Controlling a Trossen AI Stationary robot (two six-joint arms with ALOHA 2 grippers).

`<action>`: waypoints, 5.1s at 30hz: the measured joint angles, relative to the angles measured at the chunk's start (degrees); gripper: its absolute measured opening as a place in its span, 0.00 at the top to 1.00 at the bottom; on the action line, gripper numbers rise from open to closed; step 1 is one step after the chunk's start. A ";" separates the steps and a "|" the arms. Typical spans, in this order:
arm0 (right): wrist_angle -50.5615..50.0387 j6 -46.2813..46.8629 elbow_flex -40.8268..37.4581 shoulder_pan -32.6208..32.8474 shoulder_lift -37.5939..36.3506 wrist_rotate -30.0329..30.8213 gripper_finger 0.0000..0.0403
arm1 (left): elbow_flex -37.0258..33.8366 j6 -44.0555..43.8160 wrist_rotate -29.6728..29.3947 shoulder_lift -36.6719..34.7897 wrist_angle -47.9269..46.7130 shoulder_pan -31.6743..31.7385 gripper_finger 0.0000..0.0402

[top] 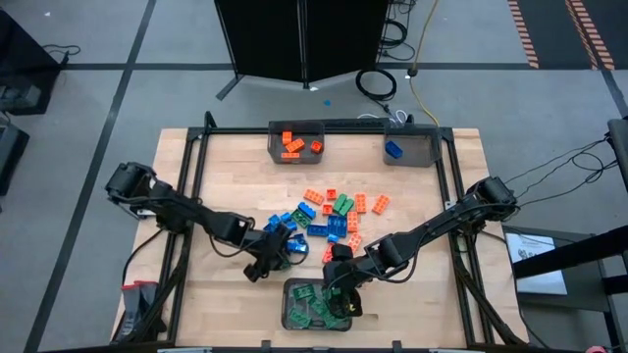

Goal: Sort blocks
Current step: Put the green game piece into the bottom black bin

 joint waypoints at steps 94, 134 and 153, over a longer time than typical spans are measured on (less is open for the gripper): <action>-14.88 -25.92 30.75 -6.90 -3.46 20.87 0.31 | 17.90 -21.04 -37.62 -17.26 4.61 -9.16 0.69; -17.52 -26.87 30.67 -8.70 -2.27 20.41 0.67 | 17.90 -19.40 -37.64 -17.26 4.33 -9.16 0.69; -17.73 -26.54 30.62 -8.59 -2.29 21.30 0.69 | 18.01 -20.34 -37.43 -17.29 0.21 -9.18 0.21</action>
